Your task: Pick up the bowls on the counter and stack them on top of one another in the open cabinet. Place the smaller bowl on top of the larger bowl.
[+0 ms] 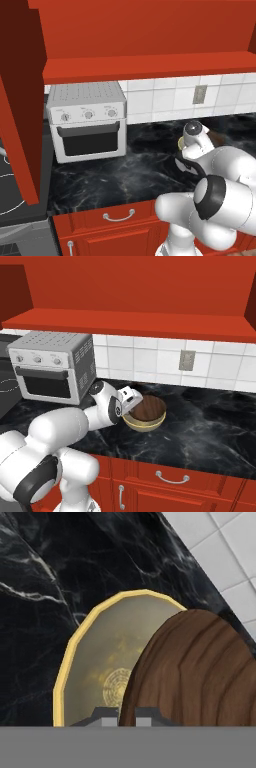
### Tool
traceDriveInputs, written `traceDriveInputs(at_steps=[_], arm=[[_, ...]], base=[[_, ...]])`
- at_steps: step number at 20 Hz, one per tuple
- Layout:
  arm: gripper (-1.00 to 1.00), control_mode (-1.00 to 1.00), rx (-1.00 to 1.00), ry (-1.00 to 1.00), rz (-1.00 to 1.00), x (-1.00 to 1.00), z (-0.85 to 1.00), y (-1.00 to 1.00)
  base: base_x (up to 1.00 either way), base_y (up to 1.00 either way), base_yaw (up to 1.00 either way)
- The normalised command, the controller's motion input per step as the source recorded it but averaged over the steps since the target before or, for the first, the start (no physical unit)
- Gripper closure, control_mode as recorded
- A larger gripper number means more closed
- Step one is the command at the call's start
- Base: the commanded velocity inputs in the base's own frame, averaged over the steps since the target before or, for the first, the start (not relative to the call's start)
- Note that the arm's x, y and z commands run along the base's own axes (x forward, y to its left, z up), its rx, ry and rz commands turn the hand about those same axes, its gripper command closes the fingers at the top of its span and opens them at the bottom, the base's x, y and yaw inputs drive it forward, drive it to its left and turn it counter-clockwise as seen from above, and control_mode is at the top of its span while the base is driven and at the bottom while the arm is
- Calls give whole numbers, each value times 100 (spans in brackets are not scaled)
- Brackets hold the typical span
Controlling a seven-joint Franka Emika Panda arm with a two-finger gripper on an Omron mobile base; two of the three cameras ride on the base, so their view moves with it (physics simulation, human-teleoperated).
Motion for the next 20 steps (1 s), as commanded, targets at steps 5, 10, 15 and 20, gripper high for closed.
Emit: traceDriveInputs(at_steps=[5, 10, 15, 20], arm=[[100, -100, 0, 2, 0, 0, -11, 0], [100, -100, 0, 0, 0, 0, -8, 0], [100, -100, 0, 0, 1, 0, -7, 0], [100, -100, 0, 0, 2, 0, -10, 0]], base=[[0, 0, 0], [0, 0, 0], [0, 0, 0], [0, 0, 0]])
